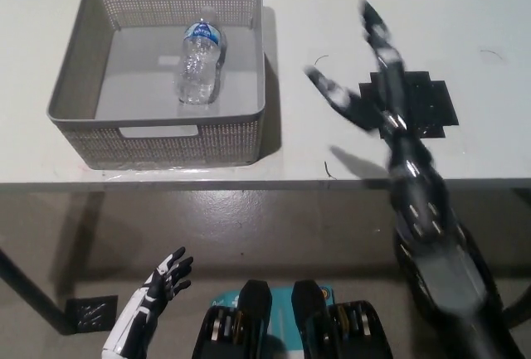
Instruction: Use the right hand to pick up a water botttle and place it into a container on the left side
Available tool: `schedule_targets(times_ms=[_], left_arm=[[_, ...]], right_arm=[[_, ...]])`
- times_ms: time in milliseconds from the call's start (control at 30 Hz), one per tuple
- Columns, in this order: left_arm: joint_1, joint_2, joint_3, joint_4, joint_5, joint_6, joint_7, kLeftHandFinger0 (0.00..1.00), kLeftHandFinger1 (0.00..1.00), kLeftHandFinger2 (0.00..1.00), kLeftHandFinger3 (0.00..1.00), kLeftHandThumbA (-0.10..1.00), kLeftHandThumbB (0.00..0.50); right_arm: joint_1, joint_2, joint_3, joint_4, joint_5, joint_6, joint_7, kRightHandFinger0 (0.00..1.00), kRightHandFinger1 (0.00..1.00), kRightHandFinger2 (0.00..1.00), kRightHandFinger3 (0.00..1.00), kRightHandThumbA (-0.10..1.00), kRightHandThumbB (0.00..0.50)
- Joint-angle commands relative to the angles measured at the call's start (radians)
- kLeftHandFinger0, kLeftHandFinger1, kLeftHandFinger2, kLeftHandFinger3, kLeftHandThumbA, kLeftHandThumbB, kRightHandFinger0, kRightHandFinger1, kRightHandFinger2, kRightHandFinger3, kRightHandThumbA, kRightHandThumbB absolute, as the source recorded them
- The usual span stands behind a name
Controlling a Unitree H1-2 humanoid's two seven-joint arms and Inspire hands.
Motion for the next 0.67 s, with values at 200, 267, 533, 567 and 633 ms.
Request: schedule_targets(times_ms=[200,267,533,567,633], left_arm=[[0.029,0.012,0.01,-0.009,-0.021,-0.04,-0.01,1.0,1.0,1.0,1.0,1.0,0.184],[0.03,0.015,0.01,-0.008,-0.012,-0.042,-0.007,1.0,1.0,1.0,1.0,1.0,0.188],[0.024,0.013,0.019,0.0,-0.016,-0.048,0.0,1.0,1.0,1.0,1.0,1.0,0.196],[0.021,0.012,0.02,0.003,-0.017,-0.049,0.001,1.0,1.0,1.0,1.0,1.0,0.197],[0.018,0.011,0.02,0.006,-0.016,-0.053,0.001,1.0,1.0,1.0,1.0,1.0,0.199]], right_arm=[[0.547,-0.106,-0.015,-0.507,0.2,-0.135,0.109,1.0,1.0,1.0,1.0,1.0,0.311],[0.574,-0.101,-0.017,-0.425,0.176,-0.141,0.112,1.0,1.0,1.0,1.0,1.0,0.321],[0.578,-0.095,-0.019,-0.201,0.137,-0.141,0.142,1.0,1.0,1.0,1.0,1.0,0.343],[0.57,-0.097,-0.02,-0.192,0.139,-0.141,0.15,1.0,1.0,1.0,1.0,1.0,0.341],[0.558,-0.097,-0.021,-0.186,0.132,-0.141,0.152,1.0,1.0,1.0,1.0,1.0,0.335]])
